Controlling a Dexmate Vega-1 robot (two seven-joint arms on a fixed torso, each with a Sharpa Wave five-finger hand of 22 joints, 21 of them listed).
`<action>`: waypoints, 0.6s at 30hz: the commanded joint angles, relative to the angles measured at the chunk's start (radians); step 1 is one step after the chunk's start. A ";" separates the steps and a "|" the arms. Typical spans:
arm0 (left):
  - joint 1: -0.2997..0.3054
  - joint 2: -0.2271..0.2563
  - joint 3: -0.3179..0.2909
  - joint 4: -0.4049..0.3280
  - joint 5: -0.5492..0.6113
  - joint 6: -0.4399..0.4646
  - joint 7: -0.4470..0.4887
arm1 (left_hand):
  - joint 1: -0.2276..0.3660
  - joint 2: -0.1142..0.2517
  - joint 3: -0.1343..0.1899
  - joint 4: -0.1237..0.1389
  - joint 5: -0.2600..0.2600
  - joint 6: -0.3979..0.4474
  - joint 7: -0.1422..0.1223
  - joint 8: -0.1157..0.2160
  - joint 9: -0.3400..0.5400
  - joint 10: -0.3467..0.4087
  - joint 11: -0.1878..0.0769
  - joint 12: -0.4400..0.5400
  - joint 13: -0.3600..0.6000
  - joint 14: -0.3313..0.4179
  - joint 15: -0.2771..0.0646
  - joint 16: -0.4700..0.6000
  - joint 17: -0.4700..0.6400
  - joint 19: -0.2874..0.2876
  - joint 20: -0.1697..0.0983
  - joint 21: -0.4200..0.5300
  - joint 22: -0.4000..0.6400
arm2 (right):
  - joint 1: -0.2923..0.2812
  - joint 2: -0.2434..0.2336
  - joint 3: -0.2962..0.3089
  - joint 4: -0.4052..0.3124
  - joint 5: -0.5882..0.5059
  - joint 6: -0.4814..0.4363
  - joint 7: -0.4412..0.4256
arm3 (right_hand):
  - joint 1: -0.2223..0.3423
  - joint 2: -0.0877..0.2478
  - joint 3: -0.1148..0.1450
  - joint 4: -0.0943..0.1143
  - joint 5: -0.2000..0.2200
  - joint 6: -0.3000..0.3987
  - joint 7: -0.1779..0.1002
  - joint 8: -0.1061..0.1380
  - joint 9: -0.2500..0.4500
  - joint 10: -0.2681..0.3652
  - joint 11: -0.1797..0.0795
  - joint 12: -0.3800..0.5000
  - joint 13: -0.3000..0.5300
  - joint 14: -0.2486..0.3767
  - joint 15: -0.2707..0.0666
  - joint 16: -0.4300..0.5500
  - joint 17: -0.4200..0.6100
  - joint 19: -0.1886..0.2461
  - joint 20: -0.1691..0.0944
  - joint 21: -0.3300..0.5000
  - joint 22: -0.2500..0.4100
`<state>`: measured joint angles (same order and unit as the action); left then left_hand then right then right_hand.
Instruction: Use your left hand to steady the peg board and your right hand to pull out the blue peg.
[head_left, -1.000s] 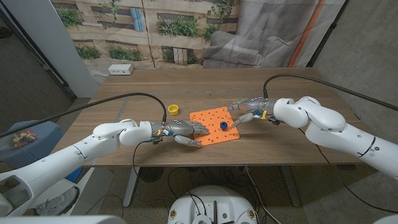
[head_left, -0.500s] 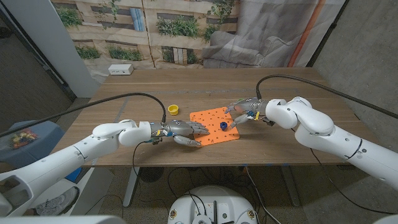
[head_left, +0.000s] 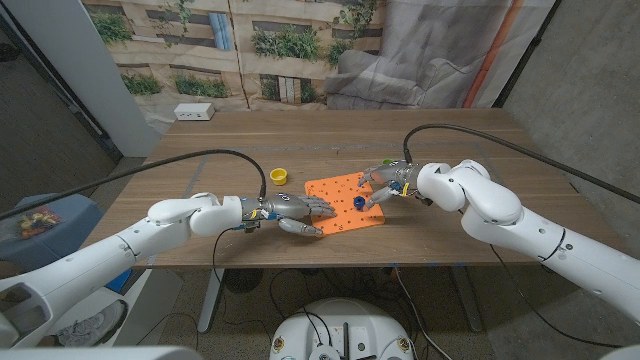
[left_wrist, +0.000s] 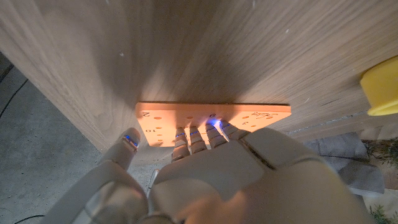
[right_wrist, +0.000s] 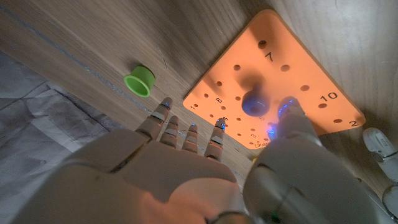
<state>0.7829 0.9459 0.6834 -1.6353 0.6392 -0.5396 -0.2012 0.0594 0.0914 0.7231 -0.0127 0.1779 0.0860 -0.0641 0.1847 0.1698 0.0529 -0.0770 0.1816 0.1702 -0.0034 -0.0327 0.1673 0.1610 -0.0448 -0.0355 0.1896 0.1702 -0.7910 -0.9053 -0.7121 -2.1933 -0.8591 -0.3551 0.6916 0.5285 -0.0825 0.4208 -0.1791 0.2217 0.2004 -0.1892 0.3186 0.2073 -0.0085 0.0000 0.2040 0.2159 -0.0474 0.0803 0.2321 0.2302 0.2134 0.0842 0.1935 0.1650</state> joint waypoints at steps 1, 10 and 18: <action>0.003 0.004 -0.002 -0.006 -0.008 -0.003 -0.012 | 0.008 0.086 0.003 -0.005 -0.003 0.011 -0.002 0.005 0.005 0.009 -0.001 0.007 0.005 0.008 -0.092 0.009 0.004 0.002 -0.173 0.005 0.003 | -0.018 0.029 -0.018 0.009 -0.066 -0.028 -0.017 | 0.024 0.003 0.010 -0.001 0.004 0.019 -0.010 0.015 0.003 0.010 -0.003 0.012 0.002 0.016 -0.002 0.008 0.007 0.015 -0.005 0.008 0.004; 0.004 0.004 -0.004 -0.006 -0.014 -0.002 -0.019 | 0.010 0.087 0.003 -0.006 -0.003 0.014 -0.002 0.005 0.005 0.009 -0.001 0.006 0.005 0.011 -0.091 0.010 0.004 0.005 -0.173 0.006 0.002 | -0.023 0.056 -0.042 0.018 -0.149 -0.047 -0.011 | 0.055 0.000 0.015 -0.001 0.001 0.051 -0.021 0.034 0.008 0.031 -0.009 0.017 0.004 0.039 -0.008 0.017 0.009 0.037 -0.013 0.011 0.004; 0.010 0.007 -0.007 -0.012 -0.019 0.001 -0.025 | 0.012 0.089 0.003 -0.007 -0.003 0.017 -0.003 0.006 0.005 0.012 -0.002 0.007 0.005 0.012 -0.090 0.010 0.004 0.007 -0.172 0.006 0.002 | -0.040 0.074 -0.041 0.028 -0.176 -0.044 -0.031 | 0.086 -0.004 0.019 0.000 -0.005 0.096 -0.024 0.059 0.013 0.057 -0.016 0.023 0.005 0.064 -0.016 0.027 0.011 0.065 -0.021 0.013 0.004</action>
<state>0.7872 0.9500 0.6798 -1.6417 0.6268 -0.5407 -0.2175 0.0594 0.0915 0.7232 -0.0126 0.1779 0.0913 -0.0695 0.1847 0.1695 0.0533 -0.0766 0.1811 0.1695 0.0035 -0.0323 0.1702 0.1605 -0.0450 -0.0355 0.1888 0.1702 -0.8134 -0.8570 -0.7445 -2.1766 -0.9794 -0.3906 0.6793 0.5981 -0.0839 0.4292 -0.1793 0.2193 0.2812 -0.2118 0.3673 0.2165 0.0326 -0.0161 0.2197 0.2166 0.0045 0.0643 0.2517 0.2396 0.2671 0.0662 0.2014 0.1651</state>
